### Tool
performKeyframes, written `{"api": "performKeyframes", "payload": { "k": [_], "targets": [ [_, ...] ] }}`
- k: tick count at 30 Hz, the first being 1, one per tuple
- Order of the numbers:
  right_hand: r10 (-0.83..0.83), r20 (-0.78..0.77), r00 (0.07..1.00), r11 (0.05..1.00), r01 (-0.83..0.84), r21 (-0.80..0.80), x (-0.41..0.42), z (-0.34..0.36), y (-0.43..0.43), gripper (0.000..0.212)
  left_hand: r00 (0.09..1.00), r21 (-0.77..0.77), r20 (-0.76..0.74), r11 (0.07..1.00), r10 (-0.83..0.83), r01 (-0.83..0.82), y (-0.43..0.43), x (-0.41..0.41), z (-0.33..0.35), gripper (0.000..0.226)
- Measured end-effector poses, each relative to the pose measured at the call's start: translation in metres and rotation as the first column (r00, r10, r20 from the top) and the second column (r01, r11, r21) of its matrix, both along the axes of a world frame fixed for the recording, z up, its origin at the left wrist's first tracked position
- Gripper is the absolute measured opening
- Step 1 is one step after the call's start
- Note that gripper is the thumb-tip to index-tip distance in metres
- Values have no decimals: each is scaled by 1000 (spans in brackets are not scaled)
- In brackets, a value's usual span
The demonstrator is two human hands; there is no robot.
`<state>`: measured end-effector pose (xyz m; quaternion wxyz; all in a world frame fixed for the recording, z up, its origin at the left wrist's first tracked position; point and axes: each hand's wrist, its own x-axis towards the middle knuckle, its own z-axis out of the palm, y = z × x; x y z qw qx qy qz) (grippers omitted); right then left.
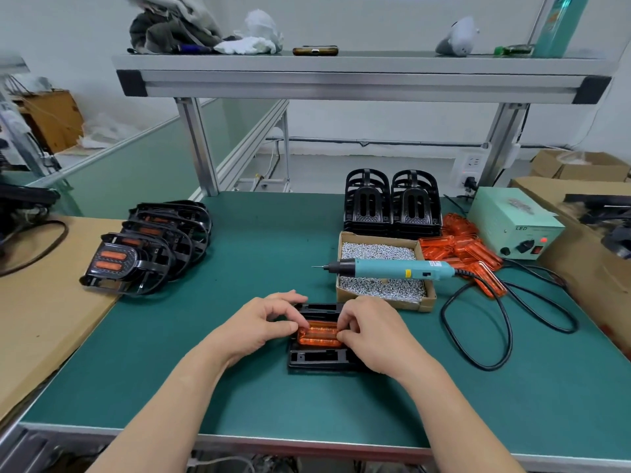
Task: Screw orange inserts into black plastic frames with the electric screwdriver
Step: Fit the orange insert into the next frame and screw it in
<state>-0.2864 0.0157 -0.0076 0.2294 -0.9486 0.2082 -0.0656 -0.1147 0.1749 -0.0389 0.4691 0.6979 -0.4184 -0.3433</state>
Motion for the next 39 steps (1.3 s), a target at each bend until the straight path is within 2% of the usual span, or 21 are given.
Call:
{"api": "performKeyframes", "payload": {
  "k": [11, 16, 19, 24, 30, 35, 39],
  "targets": [
    [-16, 53, 998, 1000, 16, -4, -1, -2, -1, 13, 999, 10, 30, 1000, -17, 17, -1, 3, -4, 23],
    [-16, -16, 1000, 999, 16, -38, 3, 1, 1, 18, 998, 36, 62, 999, -12, 10, -3, 4, -6, 18],
    [-27, -53, 998, 997, 23, -69, 5, 2, 2, 15, 993, 46, 118, 999, -26, 20, -3, 2, -5, 17],
    [-40, -77, 996, 994, 31, -104, 5, 4, 6, 13, 979, 41, 203, 999, -16, 8, -4, -1, -7, 29],
    [-40, -125, 991, 994, 27, -105, 9, 9, 7, 13, 975, 33, 221, 999, -10, 3, -5, -6, -7, 19],
    [-48, -100, 994, 998, 45, -36, 6, 5, 2, 12, 925, 155, 366, 987, -103, 49, -13, -8, 7, 27],
    [-20, -85, 996, 1000, 21, 8, 4, 4, -1, 10, 871, 200, 469, 978, -148, 59, -16, -15, 16, 20]
  ]
}}
